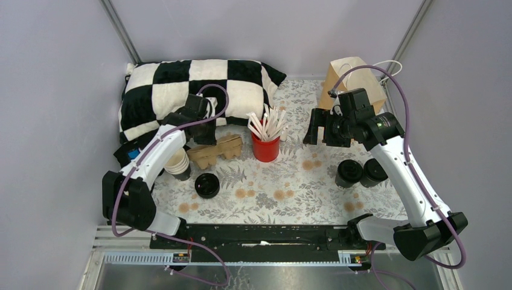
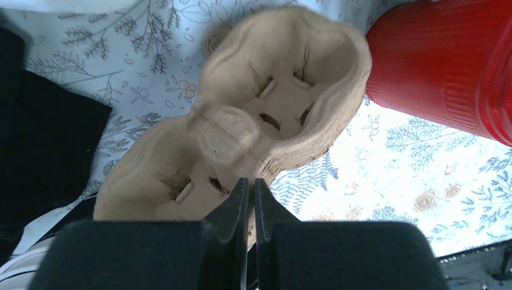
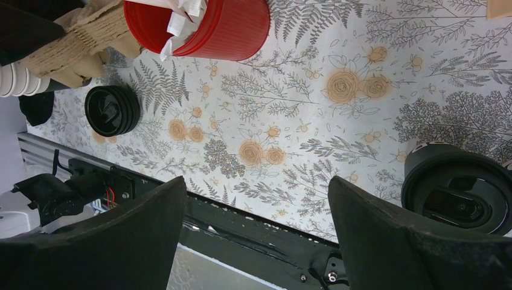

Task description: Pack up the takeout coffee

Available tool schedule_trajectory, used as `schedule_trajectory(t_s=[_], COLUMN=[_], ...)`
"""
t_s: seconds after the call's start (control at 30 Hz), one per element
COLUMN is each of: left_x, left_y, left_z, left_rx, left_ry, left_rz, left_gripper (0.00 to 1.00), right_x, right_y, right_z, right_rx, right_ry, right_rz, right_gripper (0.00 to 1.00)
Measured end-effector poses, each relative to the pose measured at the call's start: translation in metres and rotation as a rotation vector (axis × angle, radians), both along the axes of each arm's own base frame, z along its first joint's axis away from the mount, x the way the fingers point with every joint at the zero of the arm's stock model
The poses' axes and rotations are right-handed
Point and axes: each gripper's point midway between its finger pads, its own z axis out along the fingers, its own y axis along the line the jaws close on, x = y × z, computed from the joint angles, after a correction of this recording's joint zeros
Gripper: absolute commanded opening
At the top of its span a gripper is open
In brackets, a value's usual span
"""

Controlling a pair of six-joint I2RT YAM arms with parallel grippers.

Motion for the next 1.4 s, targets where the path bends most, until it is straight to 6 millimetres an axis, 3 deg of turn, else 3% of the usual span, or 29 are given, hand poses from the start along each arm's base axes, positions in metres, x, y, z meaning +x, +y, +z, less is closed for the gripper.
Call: schedule_trajectory(t_s=[0.57,0.8,0.87,0.93,1.2,1.3,1.4], left_x=[0.015,0.011,0.009,0.01,0.027,0.032,0.035], left_y=[-0.018,-0.029,-0.034,-0.037,-0.048,-0.052,-0.056], left_z=[0.004,0.002,0.001,-0.002,-0.025,-0.031,-0.035], left_rx=[0.054,-0.001,-0.026,-0.042,-0.055,-0.061,-0.073], left_ry=[-0.128,-0.101,-0.084,-0.064,0.002,0.01,0.021], left_rz=[-0.033,-0.067,-0.081,-0.092,-0.124,-0.143,-0.169], left_gripper=[0.01,0.51,0.61,0.65,0.63,0.51,0.33], right_x=[0.001,0.001,0.001,0.001,0.0,0.0,0.0], right_y=[0.002,0.002,0.002,0.002,0.003,0.004,0.004], right_z=[-0.001,0.0,0.0,0.0,0.0,0.0,0.0], right_rx=[0.006,0.008,0.008,0.008,0.016,0.019,0.019], right_ry=[-0.001,-0.004,-0.004,-0.004,-0.001,0.001,0.001], right_rz=[0.004,0.004,0.004,0.004,0.011,0.014,0.014], right_gripper=[0.92,0.92,0.92,0.92,0.92,0.92,0.92])
